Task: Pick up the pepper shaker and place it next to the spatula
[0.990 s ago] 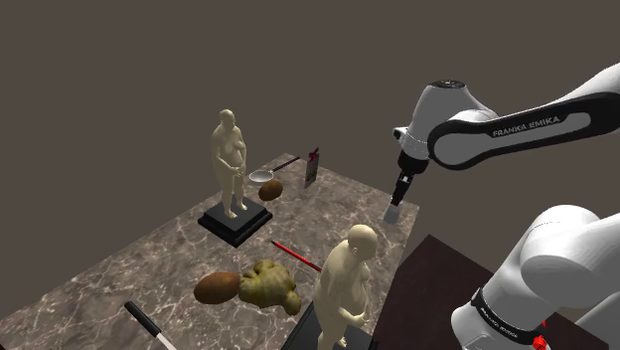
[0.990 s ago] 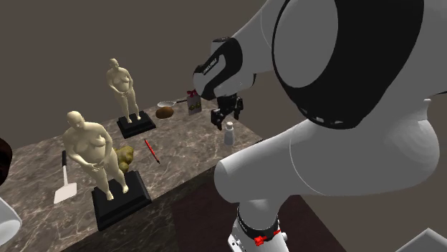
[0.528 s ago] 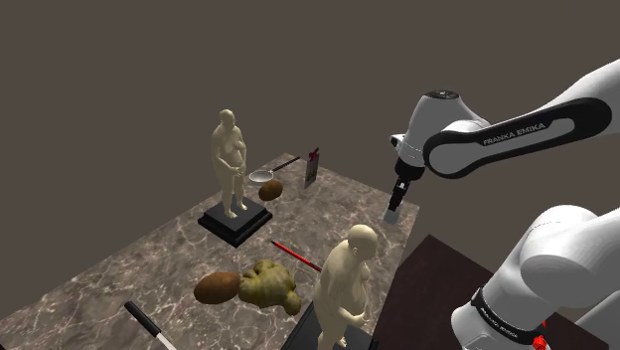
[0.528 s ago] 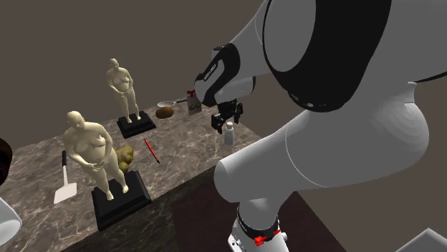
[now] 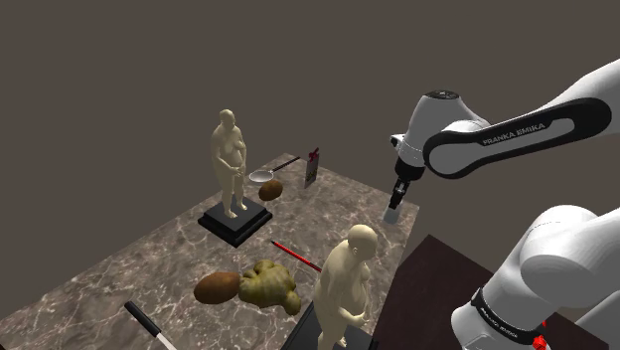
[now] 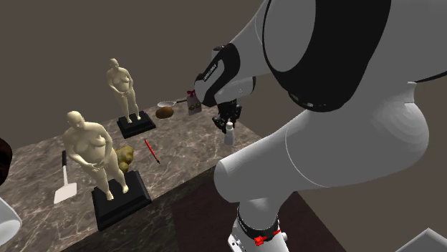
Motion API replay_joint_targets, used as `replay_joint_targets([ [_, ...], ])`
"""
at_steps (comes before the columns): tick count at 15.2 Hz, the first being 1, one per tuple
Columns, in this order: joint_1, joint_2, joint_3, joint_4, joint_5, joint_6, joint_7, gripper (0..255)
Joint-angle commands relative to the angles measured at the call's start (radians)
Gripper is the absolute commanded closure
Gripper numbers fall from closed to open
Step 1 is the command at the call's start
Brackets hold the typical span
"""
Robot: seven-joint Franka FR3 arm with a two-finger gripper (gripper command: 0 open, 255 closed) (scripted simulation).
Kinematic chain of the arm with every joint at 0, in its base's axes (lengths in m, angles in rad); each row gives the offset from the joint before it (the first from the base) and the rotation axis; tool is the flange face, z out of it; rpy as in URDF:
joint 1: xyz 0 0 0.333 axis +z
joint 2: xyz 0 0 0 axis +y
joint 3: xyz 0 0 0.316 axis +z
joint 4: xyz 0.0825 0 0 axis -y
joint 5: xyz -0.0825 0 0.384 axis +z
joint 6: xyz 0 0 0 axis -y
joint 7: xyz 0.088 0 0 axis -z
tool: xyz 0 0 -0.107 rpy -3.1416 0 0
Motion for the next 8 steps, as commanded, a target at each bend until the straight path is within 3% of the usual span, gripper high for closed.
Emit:
replay_joint_targets([
  [1, 0.000, 0.000, 0.000, 0.000, 0.000, 0.000, 0.000, 255],
  [8, 0.002, -0.022, 0.001, 0.014, 0.005, -0.037, -0.004, 255],
])
